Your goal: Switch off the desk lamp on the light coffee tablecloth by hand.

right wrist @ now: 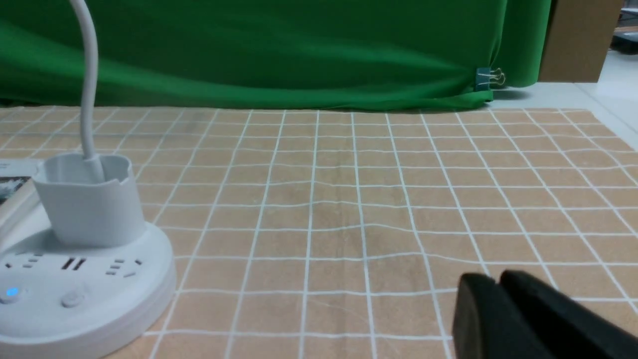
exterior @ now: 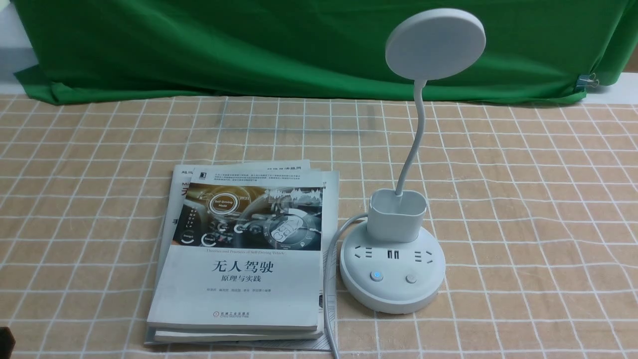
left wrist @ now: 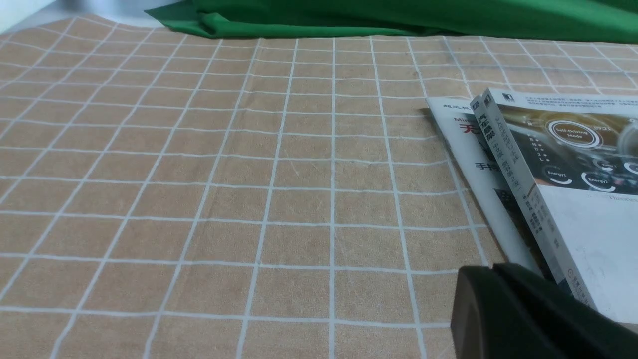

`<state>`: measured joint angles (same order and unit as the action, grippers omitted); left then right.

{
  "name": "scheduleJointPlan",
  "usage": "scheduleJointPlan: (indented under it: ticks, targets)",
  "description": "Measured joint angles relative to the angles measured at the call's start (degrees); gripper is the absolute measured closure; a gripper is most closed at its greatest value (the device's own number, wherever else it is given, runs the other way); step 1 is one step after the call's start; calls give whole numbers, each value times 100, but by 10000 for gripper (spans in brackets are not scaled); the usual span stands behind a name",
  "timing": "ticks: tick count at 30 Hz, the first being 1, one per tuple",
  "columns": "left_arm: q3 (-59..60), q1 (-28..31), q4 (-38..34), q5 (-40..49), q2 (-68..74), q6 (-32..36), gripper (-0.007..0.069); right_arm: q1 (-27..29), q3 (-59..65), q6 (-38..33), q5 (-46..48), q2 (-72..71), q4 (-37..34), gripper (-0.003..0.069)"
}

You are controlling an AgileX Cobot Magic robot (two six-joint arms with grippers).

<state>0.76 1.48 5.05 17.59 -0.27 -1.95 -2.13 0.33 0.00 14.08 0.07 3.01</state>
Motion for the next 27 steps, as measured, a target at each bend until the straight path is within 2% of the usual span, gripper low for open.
scheduleJointPlan:
  ticks: [8, 27]
  targets:
    - [0, 0, 0, 0, 0, 0, 620, 0, 0, 0, 5, 0, 0, 608]
    - [0, 0, 2, 0, 0, 0, 620, 0, 0, 0, 5, 0, 5, 550]
